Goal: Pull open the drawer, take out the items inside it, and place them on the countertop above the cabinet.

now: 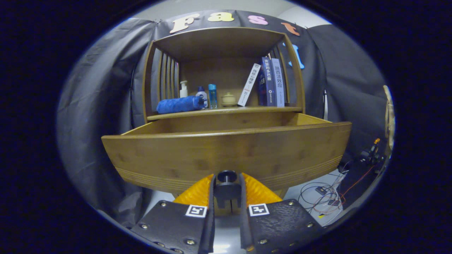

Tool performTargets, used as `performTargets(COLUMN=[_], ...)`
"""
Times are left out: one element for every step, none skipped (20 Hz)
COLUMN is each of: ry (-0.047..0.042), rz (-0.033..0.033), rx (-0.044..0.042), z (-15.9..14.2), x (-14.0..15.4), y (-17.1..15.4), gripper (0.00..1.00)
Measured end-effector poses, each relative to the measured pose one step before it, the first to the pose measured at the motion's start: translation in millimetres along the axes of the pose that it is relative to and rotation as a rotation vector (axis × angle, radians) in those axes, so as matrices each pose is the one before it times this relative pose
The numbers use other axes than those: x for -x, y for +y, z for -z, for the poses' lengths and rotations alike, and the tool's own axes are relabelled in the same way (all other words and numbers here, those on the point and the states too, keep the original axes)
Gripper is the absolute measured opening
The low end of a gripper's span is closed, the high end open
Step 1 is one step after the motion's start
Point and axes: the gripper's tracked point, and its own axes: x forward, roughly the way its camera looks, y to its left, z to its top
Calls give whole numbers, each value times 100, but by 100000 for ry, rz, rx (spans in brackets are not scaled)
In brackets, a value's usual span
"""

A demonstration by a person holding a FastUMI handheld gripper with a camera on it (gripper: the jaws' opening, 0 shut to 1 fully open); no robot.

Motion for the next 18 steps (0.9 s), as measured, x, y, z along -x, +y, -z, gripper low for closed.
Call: performTargets(ry=[517,651,-278,633,-172,924,321,1309,1248,1526,-1679,-2153,-1799,-683,-503,-371,-679,-1199], rz=[286,318,48,-300,-56,-148,-198,-382,-396,1476,3540,2423,567,-607,347,99,-57,473], rx=[-694,-477,249,1993,1398,1885,-721,-1911,-1443,-761,986,2141,1808,1874,1551,1204,247,-5], z=[142,142,121,109,184,14,-28,17,15,-4,-491,-838,-858,-785,-415,-697,-755,-1014], x=[394,355,354,392,194,-12,-55,-28,4,473,679,468,740,548,263,228,-4,26], y=[-64,-106,137,105,64,7,-62,67,93,-82,-438,16,413,822,476,415,332,186], gripper=[29,29,29,29,29,29,29,29,29,35,40,46,56,67,78,88,89,89])
